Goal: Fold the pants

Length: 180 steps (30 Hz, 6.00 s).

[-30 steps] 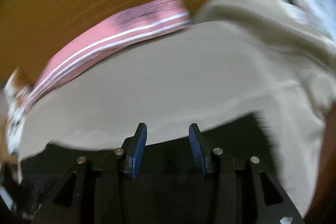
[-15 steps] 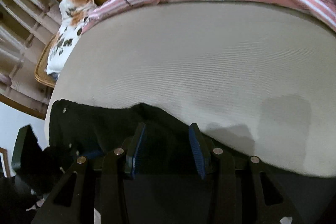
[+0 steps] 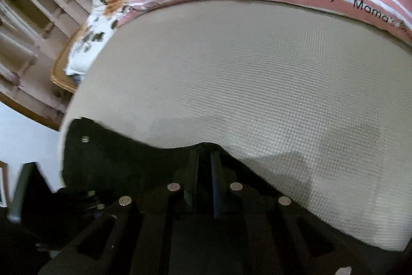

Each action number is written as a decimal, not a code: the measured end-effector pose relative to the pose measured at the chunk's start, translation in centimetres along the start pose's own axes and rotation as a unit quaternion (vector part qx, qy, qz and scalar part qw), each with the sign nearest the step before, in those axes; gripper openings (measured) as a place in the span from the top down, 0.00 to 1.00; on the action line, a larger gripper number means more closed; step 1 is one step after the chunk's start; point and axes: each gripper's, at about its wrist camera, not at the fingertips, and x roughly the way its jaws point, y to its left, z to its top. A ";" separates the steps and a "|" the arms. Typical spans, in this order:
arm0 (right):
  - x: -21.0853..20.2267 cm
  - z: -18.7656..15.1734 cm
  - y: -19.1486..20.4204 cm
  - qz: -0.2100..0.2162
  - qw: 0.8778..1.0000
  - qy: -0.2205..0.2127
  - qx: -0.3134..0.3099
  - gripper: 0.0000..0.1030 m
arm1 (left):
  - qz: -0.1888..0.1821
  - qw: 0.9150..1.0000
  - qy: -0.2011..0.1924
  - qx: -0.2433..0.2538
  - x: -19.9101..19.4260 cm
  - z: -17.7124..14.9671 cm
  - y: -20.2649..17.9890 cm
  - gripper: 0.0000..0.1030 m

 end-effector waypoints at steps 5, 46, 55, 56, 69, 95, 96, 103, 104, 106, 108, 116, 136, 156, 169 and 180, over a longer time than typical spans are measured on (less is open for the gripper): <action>1.7 0.5 -0.1 -0.027 1.000 0.001 0.007 0.87 | 0.009 1.000 0.003 0.009 -0.3 -0.3 -0.3 0.79; -23.6 -33.0 -16.1 -0.146 0.864 -0.219 0.429 0.67 | -0.014 0.996 0.061 0.069 0.3 0.4 -11.1 0.62; -25.6 -41.4 -22.4 -0.139 0.800 -0.257 0.524 0.68 | -0.009 0.993 0.088 0.079 2.9 0.6 -13.3 0.62; -25.7 -41.5 -23.1 -0.138 0.797 -0.266 0.525 0.69 | -0.007 0.993 0.089 0.078 3.1 0.6 -13.5 0.62; -26.4 -39.1 -28.3 -0.128 0.780 -0.304 0.532 0.91 | 0.012 0.991 0.087 0.099 5.6 1.0 -15.5 0.62; -17.7 -20.3 -8.3 0.008 0.934 -0.214 0.285 0.92 | -0.006 0.998 0.041 -0.054 -0.9 0.5 -6.4 0.62; -16.9 -20.1 -7.6 0.011 0.938 -0.204 0.279 0.92 | -0.007 0.998 0.039 -0.056 -1.1 0.5 -6.2 0.62; -12.0 -20.8 -3.6 0.007 0.963 -0.133 0.236 0.92 | -0.021 0.996 0.029 -0.079 -1.9 0.2 -4.7 0.62; -11.6 -20.8 -2.9 0.003 0.968 -0.121 0.221 0.92 | -0.025 0.996 0.029 -0.083 -2.0 0.2 -4.5 0.62; -11.0 -20.8 -2.0 -0.007 0.973 -0.108 0.203 0.92 | -0.035 0.995 0.029 -0.091 -2.1 0.2 -4.3 0.62; -10.1 -20.6 -1.1 -0.014 0.979 -0.092 0.184 0.91 | -0.043 0.994 0.030 -0.096 -2.2 0.2 -4.2 0.62; -10.2 -20.8 0.8 -0.027 0.987 -0.074 0.142 0.62 | -0.107 0.986 0.045 -0.116 -2.9 0.9 -4.4 0.62; -16.7 -23.9 -4.3 -0.042 0.951 -0.178 0.249 0.60 | -0.202 0.911 0.193 -0.305 4.2 -0.3 -4.6 0.62; -16.6 -24.4 -7.9 -0.049 0.939 -0.191 0.280 0.60 | -0.153 0.935 0.175 -0.268 5.9 1.3 -8.2 0.95; -16.0 -24.5 -7.7 -0.048 0.942 -0.179 0.280 0.60 | -0.069 0.971 0.126 -0.192 1.2 1.4 -6.4 0.96; -13.3 -23.5 -6.3 -0.085 0.953 -0.138 0.256 0.60 | -0.047 0.978 0.132 -0.155 2.2 0.1 -6.7 0.93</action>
